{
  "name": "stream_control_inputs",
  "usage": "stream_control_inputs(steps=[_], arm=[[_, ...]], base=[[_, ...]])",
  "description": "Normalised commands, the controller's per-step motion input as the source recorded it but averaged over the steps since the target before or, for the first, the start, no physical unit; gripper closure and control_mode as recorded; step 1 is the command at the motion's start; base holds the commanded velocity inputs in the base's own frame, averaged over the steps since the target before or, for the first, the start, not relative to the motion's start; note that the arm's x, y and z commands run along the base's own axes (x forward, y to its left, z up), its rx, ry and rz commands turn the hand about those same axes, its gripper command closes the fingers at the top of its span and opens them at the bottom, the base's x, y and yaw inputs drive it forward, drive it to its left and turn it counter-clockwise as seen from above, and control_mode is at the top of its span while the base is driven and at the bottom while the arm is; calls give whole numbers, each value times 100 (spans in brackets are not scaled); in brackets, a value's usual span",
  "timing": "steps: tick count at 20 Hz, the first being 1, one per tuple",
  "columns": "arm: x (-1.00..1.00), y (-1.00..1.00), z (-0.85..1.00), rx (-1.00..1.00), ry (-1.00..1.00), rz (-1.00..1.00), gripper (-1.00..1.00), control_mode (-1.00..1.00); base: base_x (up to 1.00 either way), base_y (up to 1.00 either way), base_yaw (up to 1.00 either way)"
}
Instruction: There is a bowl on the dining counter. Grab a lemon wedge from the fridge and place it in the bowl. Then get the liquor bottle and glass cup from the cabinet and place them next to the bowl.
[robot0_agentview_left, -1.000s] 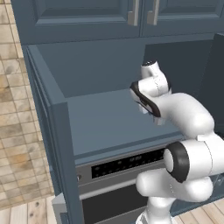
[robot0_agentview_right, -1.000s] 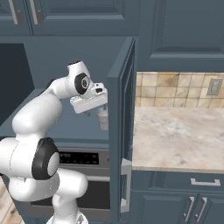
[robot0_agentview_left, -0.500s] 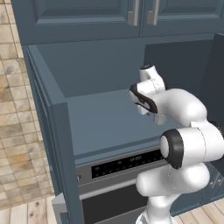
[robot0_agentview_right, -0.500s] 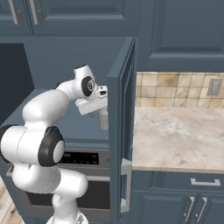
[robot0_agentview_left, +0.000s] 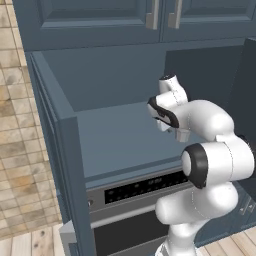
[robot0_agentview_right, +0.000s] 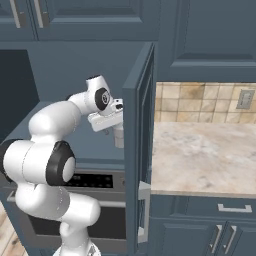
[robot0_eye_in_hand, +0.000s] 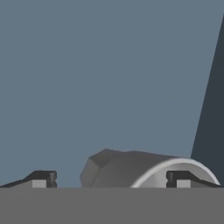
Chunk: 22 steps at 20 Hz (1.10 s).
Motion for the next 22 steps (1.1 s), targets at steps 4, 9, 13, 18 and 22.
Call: stream_control_inputs(steps=[4,9,13,18,22], arm=[[0,0,-30,0,0,0,-100,-100],[0,0,-35,-3,0,0,-100,-100],[0,0,-35,-2,2,0,-100,-100],[1,0,-35,-1,3,0,100,-100],[8,0,-37,-3,8,0,100,-100]], base=[[0,0,0],[0,0,0],[0,0,0],[0,0,0],[0,0,0]])
